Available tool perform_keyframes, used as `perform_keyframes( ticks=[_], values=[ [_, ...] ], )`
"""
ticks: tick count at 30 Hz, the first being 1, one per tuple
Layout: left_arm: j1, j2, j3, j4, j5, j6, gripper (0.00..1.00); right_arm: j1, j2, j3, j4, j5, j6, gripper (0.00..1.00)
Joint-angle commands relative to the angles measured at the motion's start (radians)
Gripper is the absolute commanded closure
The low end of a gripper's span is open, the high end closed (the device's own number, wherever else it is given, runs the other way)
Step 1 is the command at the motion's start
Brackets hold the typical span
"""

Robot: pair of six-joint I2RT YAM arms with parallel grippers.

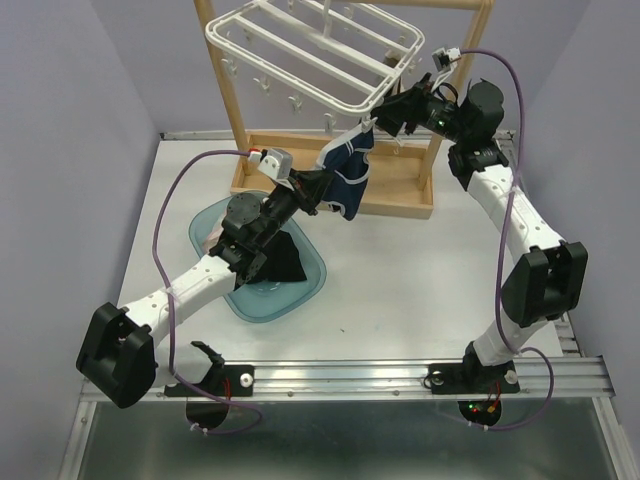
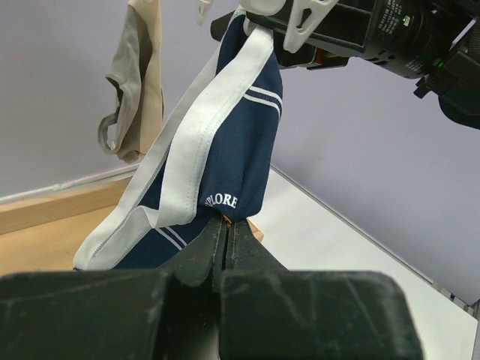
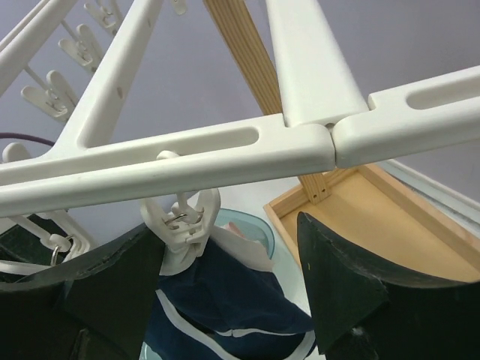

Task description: Remove the underwear clipped to the hanger

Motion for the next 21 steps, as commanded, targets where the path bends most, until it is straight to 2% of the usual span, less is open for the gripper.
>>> perform_keyframes(
  ticks=[1, 13, 19, 20, 21],
  values=[
    [0.001, -0.035, -0.002, 0.046, 0.023, -0.01, 1.0, -0.008, -0.01, 0.055, 0.148, -0.008, 0.081, 0.25],
    [0.003, -0.023, 0.008, 0.046, 0.04, -0.023, 1.0, -0.017, -0.004, 0.071, 0.176, 0.026, 0.131, 0.28],
    [0.003, -0.027, 0.003, 0.044, 0.04, -0.026, 1.0, -0.033, -0.011, 0.068, 0.187, 0.029, 0.146, 0.62],
    [0.003, -0.027, 0.004, 0.044, 0.04, -0.026, 1.0, -0.033, -0.011, 0.068, 0.188, 0.029, 0.146, 0.62],
    [0.003, -0.027, 0.004, 0.044, 0.04, -0.024, 1.0, -0.033, -0.013, 0.066, 0.188, 0.025, 0.146, 0.75]
  ],
)
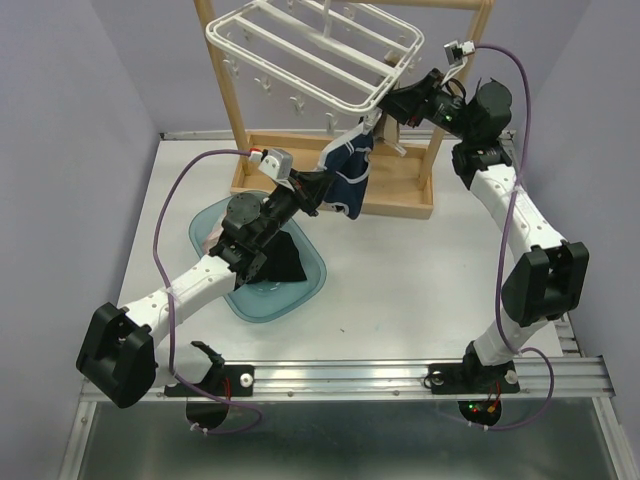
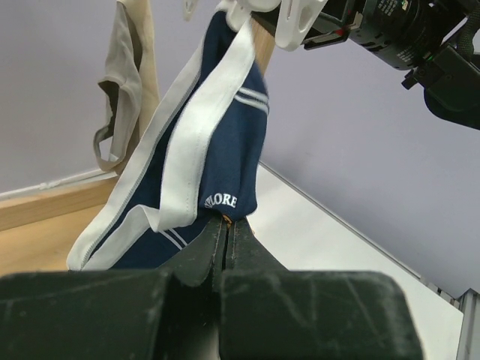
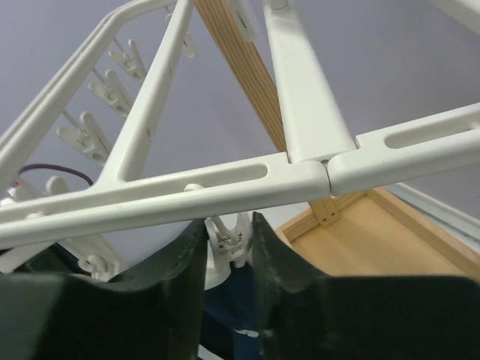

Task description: Remove the underwear clipped to the hanger

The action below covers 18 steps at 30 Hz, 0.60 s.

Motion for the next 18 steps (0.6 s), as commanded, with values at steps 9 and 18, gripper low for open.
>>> perform_keyframes(
  ticks=[9, 18],
  values=[
    [0.003, -0.043, 0.001, 0.033, 0.013, 0.0, 1.0, -0.021, -0.032, 0.039, 0.076, 0.008, 0.011, 1.0],
    [0.001, -0.121, -0.012, -0.056, -0.021, 0.04, 1.0, -0.022, -0.077, -0.057, 0.075, 0.003, -0.06, 0.38]
  ],
)
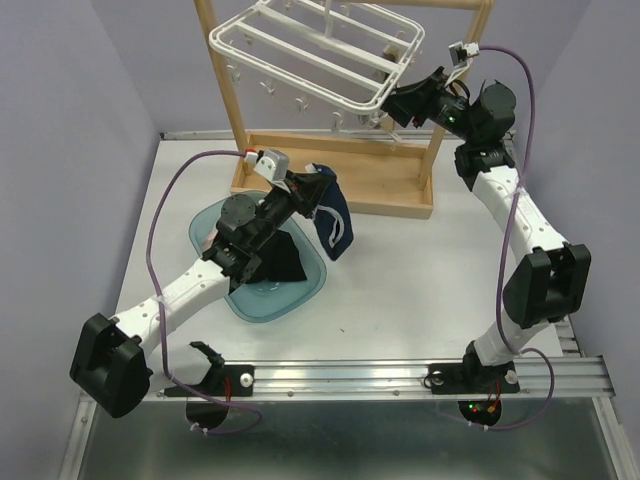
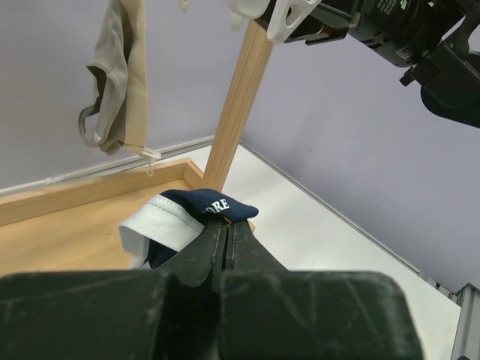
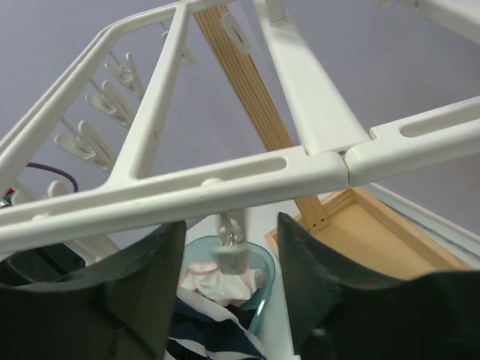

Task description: Remove the underwear clipped to the hanger

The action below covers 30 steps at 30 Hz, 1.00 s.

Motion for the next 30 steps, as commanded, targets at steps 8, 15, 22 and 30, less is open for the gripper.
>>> perform_keyframes(
  ticks=[8, 15, 22, 30],
  values=[
    [0.007, -0.217, -0.06, -0.172, -0.162, 0.028, 1.0, -0.011, -0.153, -0.199, 0.054, 0.027, -0.135, 0.06],
    [0.041, -0.378, -0.129, -0.387, -0.439, -0.05, 1.0, -0.011, -0.227, -0.323, 0.046, 0.066, -0.186, 0.0],
    [0.131, -0.417, -0.207, -0.458, -0.492, -0.101, 1.0, -0.011, -0.318, -0.456, 0.04, 0.1, -0.282, 0.0],
    [0.197, -0.354, -0.293, -0.431, -0.461, -0.251, 1.0, -0.014, -0.393, -0.607, -0.022, 0.084, -0.454, 0.0]
  ],
)
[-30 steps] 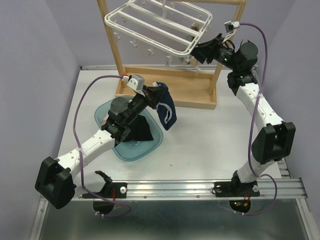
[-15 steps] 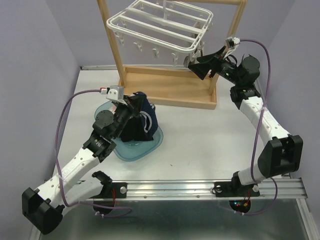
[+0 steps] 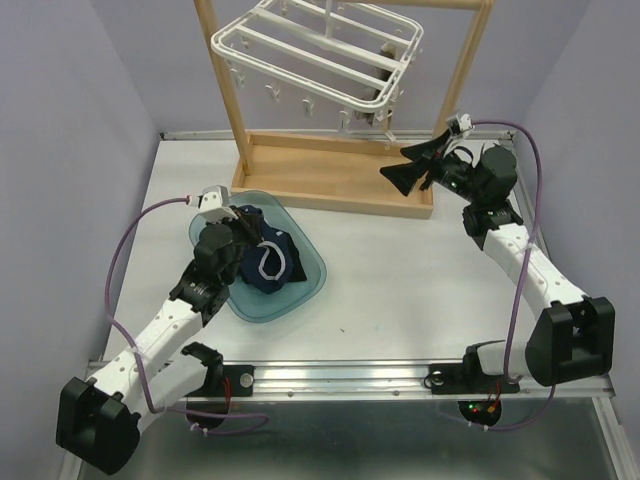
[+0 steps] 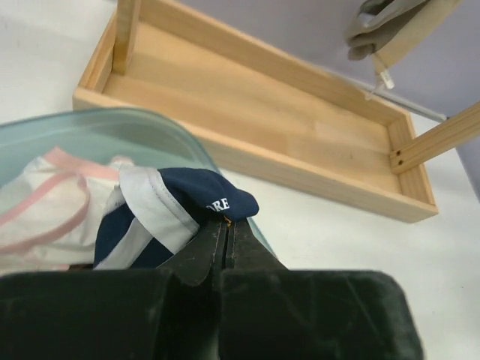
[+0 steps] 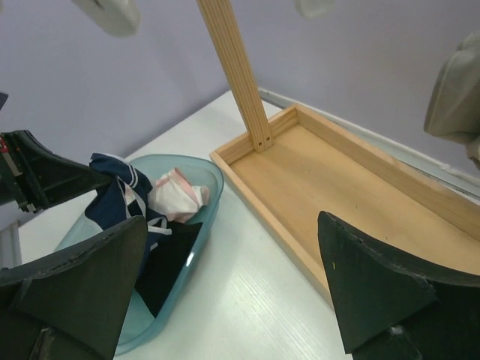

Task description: Remove the underwear clipped to the hanger

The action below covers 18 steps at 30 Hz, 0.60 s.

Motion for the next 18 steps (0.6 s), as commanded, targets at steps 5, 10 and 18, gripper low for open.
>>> perform_keyframes(
  ticks=[5, 10, 18],
  values=[
    [0.023, -0.073, -0.019, -0.069, -0.068, -0.206, 0.41, -0.014, -0.062, -0.083, -0.068, 0.048, -0.197, 0.0],
    [0.023, -0.125, 0.055, -0.228, -0.103, -0.282, 0.14, -0.026, -0.061, -0.073, -0.133, 0.144, -0.252, 0.0],
    [0.025, -0.219, 0.138, -0.282, -0.059, -0.191, 0.04, -0.035, -0.033, -0.094, -0.14, 0.183, -0.313, 0.0]
  ],
)
